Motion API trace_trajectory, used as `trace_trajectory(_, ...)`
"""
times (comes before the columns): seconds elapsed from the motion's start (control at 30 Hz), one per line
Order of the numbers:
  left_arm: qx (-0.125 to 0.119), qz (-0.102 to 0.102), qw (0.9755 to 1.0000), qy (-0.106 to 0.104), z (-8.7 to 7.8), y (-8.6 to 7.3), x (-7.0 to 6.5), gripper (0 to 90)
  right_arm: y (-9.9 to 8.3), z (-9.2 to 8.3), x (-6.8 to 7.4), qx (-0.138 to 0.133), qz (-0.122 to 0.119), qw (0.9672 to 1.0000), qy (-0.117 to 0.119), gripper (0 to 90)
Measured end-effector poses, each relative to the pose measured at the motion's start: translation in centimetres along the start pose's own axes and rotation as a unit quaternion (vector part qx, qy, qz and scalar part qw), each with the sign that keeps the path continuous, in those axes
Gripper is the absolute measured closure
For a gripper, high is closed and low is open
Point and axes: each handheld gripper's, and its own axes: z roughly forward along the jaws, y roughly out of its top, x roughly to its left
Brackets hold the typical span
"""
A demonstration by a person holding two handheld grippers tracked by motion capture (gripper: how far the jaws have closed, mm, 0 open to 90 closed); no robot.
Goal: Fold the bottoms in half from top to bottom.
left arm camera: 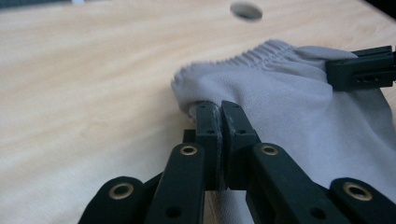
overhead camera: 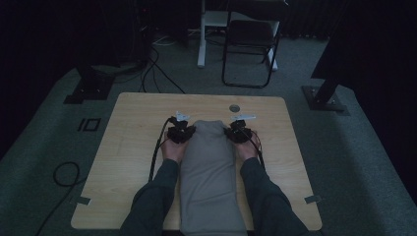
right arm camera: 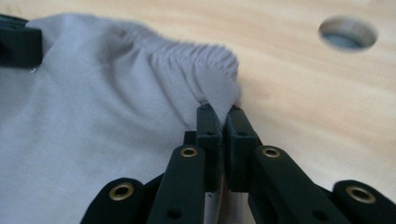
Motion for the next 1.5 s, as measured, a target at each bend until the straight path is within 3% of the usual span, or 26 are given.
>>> trace_trajectory(0.17,-0.040,-0.005,0.9992,-0.010,-1.9,1.6,0.2,86.7,2.3,-2.4,-0.3,-0.050,0.003,0.9987,0.010,87.3)
trace_trajectory(0.23,-0.047,-0.003,0.9988,-0.012,-2.5,1.9,0.1,86.6,2.9,-3.1,-0.3,-0.056,-0.003,0.9983,0.016,87.3)
trace_trajectory(0.37,-0.039,0.013,0.9991,-0.014,-3.3,1.5,-0.5,86.5,2.8,-3.9,0.1,-0.048,-0.015,0.9984,0.027,87.2)
trace_trajectory(0.5,-0.027,0.035,0.9988,-0.021,-4.3,0.1,-1.2,86.5,1.5,-4.5,0.3,-0.037,-0.013,0.9981,0.047,87.1)
trace_trajectory(0.6,-0.016,0.051,0.9982,-0.028,-5.2,-1.1,-1.8,86.5,0.2,-5.1,0.7,-0.026,-0.025,0.9976,0.059,87.1)
trace_trajectory(0.73,-0.007,0.057,0.9974,-0.042,-6.3,-2.7,-2.6,86.4,-1.6,-6.0,1.3,-0.013,-0.036,0.9965,0.074,87.0)
trace_trajectory(0.87,0.005,0.049,0.9969,-0.061,-7.2,-4.5,-3.4,86.4,-3.3,-6.7,2.2,0.002,-0.053,0.9950,0.084,86.9)
trace_trajectory(1.0,0.035,0.060,0.9947,-0.076,-7.9,-7.1,-4.7,86.2,-5.3,-7.6,3.1,0.020,-0.065,0.9931,0.096,86.8)
trace_trajectory(1.17,0.079,0.065,0.9913,-0.082,-7.6,-10.2,-5.7,86.1,-8.0,-7.8,4.1,0.052,-0.080,0.9889,0.114,86.6)
trace_trajectory(1.27,0.100,0.067,0.9897,-0.078,-6.7,-11.1,-5.9,86.1,-9.2,-7.3,4.7,0.072,-0.091,0.9871,0.110,86.5)
trace_trajectory(1.37,0.097,0.060,0.9901,-0.081,-6.2,-11.2,-5.7,86.2,-9.9,-6.5,4.8,0.087,-0.093,0.9861,0.107,86.0)
trace_trajectory(1.5,0.092,0.068,0.9906,-0.074,-5.8,-11.0,-5.6,86.1,-9.6,-6.1,4.4,0.086,-0.087,0.9865,0.108,85.7)
